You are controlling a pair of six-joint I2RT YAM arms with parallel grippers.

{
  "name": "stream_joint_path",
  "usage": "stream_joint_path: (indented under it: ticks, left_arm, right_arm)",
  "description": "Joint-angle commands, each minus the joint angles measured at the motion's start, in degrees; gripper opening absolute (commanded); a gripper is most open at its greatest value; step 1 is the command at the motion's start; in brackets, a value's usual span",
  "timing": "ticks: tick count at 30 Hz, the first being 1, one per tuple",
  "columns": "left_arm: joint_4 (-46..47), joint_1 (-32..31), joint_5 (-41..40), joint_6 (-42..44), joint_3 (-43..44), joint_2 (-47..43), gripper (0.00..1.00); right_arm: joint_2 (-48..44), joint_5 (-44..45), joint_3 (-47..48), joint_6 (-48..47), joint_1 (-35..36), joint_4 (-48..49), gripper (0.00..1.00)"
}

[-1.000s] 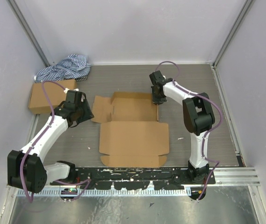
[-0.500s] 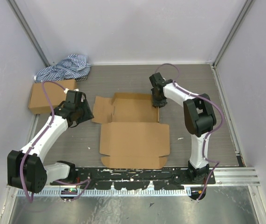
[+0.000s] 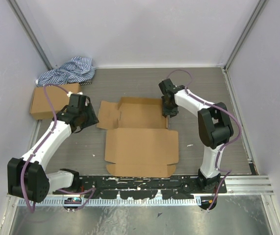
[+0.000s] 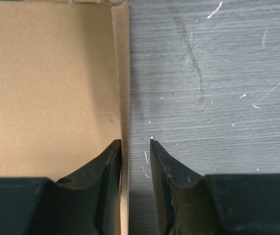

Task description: Fold the paper box

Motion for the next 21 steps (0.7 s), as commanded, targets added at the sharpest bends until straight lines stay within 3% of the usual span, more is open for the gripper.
stream_joint_path:
  ticks: [1,7,14,21]
  left_arm:
    - [0.8,0.2,-0.6,1.0,2.1,0.2,0.54]
    - [0.5,0.2,-1.6,1.3,1.7,0.1,0.54]
    - [-0.5,0.2,-2.9,1.8,1.8,0.0,0.54]
    - [-0.5,0.7,-3.8,2.7,2.3,-1.9,0.60]
  right_arm:
    - [-1.9,1.7,-0.5,1.7,1.0,-0.8,0.35]
    - [-0.8,1.4,-0.7,2.2,1.7,-0.5,0.30]
    - [0.7,2.6,-0.9,3.5,1.8,-0.5,0.01]
    - [-6.8,0.1,-2.1,1.8,0.2,0.7,0.01]
